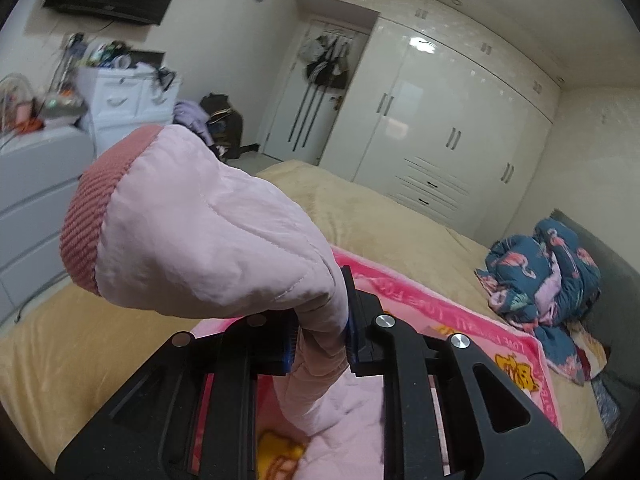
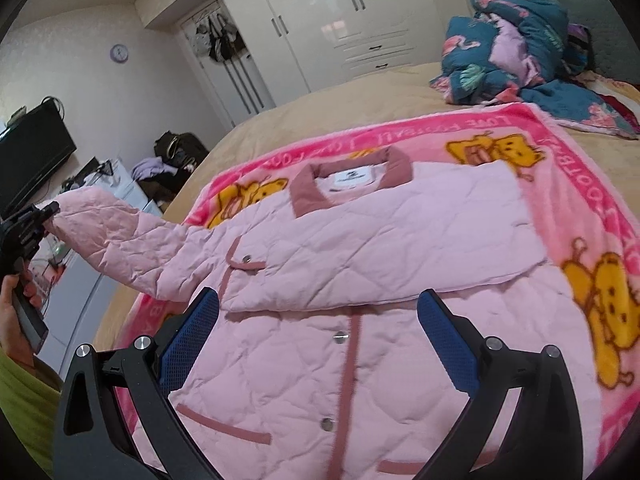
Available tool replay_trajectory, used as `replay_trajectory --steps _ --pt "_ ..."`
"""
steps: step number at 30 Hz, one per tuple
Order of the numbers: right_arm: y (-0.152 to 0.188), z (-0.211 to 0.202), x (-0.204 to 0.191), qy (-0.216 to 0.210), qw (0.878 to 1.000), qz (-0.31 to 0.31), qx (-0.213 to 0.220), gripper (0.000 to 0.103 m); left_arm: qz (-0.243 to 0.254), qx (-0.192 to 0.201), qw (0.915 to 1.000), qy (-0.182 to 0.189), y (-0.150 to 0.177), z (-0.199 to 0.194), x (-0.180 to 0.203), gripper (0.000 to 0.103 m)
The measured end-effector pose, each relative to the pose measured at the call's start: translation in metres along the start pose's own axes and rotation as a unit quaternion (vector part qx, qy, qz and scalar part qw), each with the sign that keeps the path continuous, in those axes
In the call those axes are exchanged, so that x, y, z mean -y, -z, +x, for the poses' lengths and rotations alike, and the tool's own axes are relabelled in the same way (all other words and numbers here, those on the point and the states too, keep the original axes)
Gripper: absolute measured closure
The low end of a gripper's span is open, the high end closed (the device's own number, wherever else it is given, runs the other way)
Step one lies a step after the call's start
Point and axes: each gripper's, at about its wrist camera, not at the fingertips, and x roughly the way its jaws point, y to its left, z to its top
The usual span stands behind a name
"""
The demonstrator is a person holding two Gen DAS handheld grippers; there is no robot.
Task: Fold large clothes
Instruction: 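Lift the held sleeve up off the bed with the left tool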
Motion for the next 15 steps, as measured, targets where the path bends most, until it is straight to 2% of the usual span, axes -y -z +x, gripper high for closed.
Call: replay_trajectory --steps 8,15 --pt "0.003 -0.035 0.037 0.013 0.999 0.035 0.027 0.004 0.046 -0.006 0.9985 0.029 0.005 0.001 0.056 0.092" --pt "0.01 -0.052 0.063 0.015 0.997 0.061 0.034 0.004 0.088 -0.018 0.9946 0.052 0.023 0.004 0.107 0.092"
